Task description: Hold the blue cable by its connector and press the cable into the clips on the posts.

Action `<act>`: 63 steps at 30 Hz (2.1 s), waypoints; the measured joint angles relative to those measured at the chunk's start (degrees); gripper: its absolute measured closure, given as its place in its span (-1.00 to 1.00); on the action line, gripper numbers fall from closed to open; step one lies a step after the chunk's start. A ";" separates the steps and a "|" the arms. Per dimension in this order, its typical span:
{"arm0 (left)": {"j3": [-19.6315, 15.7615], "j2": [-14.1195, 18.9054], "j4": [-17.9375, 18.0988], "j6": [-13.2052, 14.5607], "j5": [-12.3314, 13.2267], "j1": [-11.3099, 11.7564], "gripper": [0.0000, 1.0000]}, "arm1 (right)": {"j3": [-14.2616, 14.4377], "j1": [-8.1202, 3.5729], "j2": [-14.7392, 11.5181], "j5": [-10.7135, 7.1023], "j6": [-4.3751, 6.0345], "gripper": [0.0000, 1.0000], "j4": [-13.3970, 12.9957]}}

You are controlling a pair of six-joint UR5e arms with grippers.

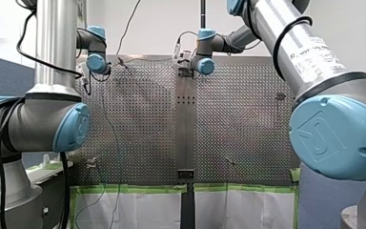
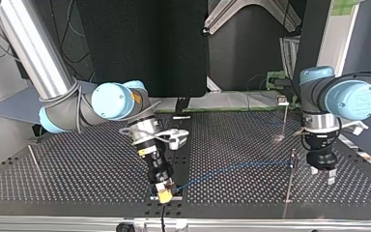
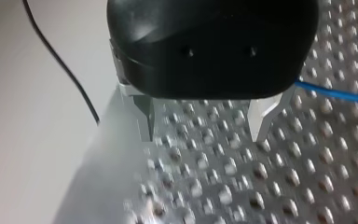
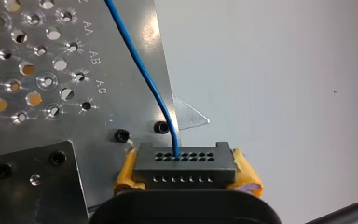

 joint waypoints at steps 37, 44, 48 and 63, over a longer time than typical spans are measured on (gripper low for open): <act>-4.33 11.22 -19.37 1.73 4.74 -3.63 -1.00 | 0.01 0.44 -0.03 0.00 -0.15 1.00 1.23; -5.24 14.87 -23.14 0.60 5.48 -5.59 -1.00 | -0.01 0.44 -0.01 0.00 -0.15 1.00 1.24; -5.23 16.14 -25.10 1.19 4.83 -5.96 -1.00 | -0.01 0.40 0.00 0.00 -0.15 1.00 1.30; -4.70 15.58 -29.51 4.99 6.37 -5.77 -1.00 | 0.00 0.40 0.01 0.00 -0.14 1.00 1.32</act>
